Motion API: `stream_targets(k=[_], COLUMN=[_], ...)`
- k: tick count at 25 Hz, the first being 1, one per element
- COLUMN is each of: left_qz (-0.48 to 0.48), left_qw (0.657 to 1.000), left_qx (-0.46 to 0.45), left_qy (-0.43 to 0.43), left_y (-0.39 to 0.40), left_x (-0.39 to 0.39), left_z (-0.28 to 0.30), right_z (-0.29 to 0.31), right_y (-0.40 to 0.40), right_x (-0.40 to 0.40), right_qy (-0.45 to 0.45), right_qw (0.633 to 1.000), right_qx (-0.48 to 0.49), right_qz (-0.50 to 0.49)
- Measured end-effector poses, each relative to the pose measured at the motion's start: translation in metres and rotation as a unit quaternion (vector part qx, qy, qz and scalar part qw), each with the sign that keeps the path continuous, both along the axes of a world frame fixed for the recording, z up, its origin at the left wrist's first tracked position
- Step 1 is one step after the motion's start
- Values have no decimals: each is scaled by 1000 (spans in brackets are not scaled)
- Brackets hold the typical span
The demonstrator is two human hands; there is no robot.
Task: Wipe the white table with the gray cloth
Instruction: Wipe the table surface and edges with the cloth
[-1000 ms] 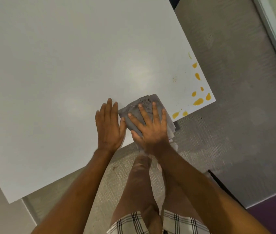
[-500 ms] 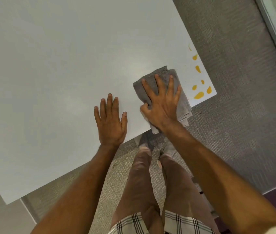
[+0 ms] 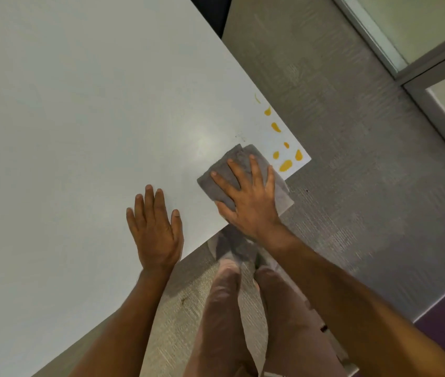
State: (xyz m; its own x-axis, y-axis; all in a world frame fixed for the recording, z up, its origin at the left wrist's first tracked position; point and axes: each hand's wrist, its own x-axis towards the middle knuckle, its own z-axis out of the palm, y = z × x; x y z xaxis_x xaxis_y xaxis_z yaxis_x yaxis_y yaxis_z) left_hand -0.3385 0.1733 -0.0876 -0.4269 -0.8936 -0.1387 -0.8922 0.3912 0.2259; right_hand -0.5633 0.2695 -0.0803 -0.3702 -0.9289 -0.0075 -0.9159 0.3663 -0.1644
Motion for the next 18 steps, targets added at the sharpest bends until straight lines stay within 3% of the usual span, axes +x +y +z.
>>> stream_targets(k=[6,10,18], left_qz=[1,-5,-11], left_qw=[1000,1000,1000], left_qx=[-4,-9,-24], left_qy=[8,5,1], left_y=[0,-1,-4], left_x=[0,1,-2], left_z=[3,3,-3], right_z=[7,2,-9], right_y=[-37,1,-43], right_x=[-1,46,5], right_qy=[-31,-9,-20], right_qw=[996,999,1000], right_qx=[9,23,-16], right_qz=[-84,-45,18])
